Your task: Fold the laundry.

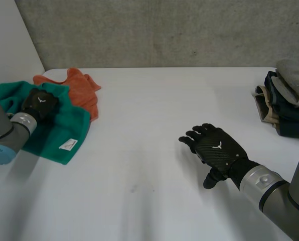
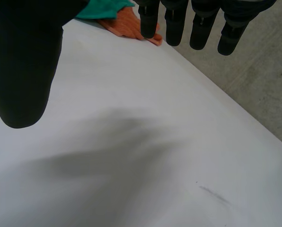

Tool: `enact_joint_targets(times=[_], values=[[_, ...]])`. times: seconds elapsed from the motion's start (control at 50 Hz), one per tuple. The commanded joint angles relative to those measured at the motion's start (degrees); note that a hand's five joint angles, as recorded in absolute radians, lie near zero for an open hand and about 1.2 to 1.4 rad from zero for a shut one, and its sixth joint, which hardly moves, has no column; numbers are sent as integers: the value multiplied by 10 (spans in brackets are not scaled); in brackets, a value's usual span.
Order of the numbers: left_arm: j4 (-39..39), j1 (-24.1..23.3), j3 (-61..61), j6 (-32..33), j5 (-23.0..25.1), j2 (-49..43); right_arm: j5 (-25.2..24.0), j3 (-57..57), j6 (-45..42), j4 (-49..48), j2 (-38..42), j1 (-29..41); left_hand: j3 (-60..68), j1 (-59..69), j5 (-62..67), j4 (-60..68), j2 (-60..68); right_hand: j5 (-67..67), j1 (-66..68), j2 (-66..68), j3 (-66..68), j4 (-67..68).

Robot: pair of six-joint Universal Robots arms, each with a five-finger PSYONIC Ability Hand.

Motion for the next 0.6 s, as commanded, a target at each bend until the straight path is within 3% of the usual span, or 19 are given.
enact_joint_targets(times=[0.02, 0.14, 0.22, 0.26, 0.44, 0.54, 0.6], values=[[5, -19, 8, -10, 2, -3, -1, -2, -1, -13, -2, 1, 378, 364, 387, 384, 376, -27, -31, -19, -20, -20], [10, -29, 2, -33, -2, 28, 1, -2, -1, -17, -2, -1, 378, 364, 387, 384, 376, -27, -31, -19, -20, -20], [0, -35, -25, -79, -4, 74, 4, -4, -1, -17, -2, -2, 378, 364, 387, 384, 376, -27, -31, -19, -20, -20], [-7, -59, -61, -125, -3, 137, 6, -6, -1, -17, -2, -7, 378, 364, 387, 384, 376, -27, -31, -19, -20, -20], [-9, -231, -169, -364, -3, 351, 17, -23, 12, -15, -36, -47, 378, 364, 387, 384, 376, -27, -31, -19, -20, -20], [-5, -326, -178, -435, -5, 348, 46, -25, 20, -15, -48, -66, 378, 364, 387, 384, 376, -27, -31, -19, -20, -20], [1, -397, -153, -443, -23, 278, 91, -34, 46, -15, -53, -78, 378, 364, 387, 384, 376, -27, -31, -19, -20, -20]])
